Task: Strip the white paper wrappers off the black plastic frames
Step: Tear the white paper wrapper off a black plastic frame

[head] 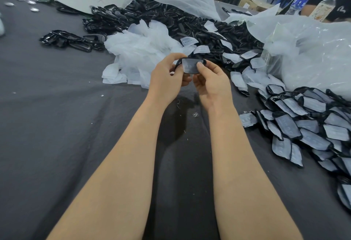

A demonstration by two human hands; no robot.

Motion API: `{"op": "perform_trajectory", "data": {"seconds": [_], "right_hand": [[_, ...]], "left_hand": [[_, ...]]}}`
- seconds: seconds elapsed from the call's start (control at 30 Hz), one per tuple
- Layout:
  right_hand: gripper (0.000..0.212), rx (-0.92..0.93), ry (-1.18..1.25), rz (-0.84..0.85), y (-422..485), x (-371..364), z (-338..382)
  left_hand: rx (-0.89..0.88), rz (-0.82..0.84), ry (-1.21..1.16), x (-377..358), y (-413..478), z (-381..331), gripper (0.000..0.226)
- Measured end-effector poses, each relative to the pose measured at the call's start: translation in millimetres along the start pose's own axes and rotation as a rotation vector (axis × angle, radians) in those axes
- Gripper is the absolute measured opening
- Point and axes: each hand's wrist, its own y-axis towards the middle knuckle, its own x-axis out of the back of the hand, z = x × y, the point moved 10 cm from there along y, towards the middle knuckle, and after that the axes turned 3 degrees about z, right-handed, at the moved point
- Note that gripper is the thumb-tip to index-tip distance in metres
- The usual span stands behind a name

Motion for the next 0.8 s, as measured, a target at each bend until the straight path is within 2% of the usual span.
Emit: {"op": "perform_trajectory", "data": {"seconds": [0.13, 0.3, 0.4, 0.47, 0.53, 0.6, 0.67, 0.8], "right_hand": [[0.015, -0.036, -0.052, 0.043, -0.5, 0.1, -2.0], [0.01, -0.142, 0.002, 0.062, -1.6, 0.1, -10.9], [0.01, -0.138, 0.002, 0.05, -0.7, 0.5, -11.2], [0.007, -0.039, -0.126, 0.003, 1.1, 4.4, -3.9], [0.013, 0.126, -0.368, -0.079, 0.0, 7.9, 10.7], [0.021, 0.215, -0.441, -0.109, -3.5, 4.8, 17.2], [0.02, 0.181, -0.352, -0.095, -2.7, 2.8, 12.9], [0.01, -0.058, 0.033, 0.016, 0.9, -6.1, -11.7]], "left_hand": [[-0.001, 0.004, -0.003, 0.2, 0.1, 0.9, 0.024], [-0.001, 0.004, -0.036, 0.5, 1.1, 0.9, 0.023], [-0.003, -0.007, -0.015, 2.0, 2.0, 1.2, 0.023], [-0.004, -0.016, 0.015, 2.5, 2.1, 2.2, 0.023], [-0.002, -0.026, 0.041, 2.7, 2.0, 3.9, 0.022], [0.003, -0.036, 0.04, 4.2, 2.8, 5.0, 0.022], [0.01, -0.045, 0.015, 6.0, 3.7, 5.7, 0.021], [0.041, -0.04, -0.076, 5.5, 3.4, 8.3, 0.023]]}}
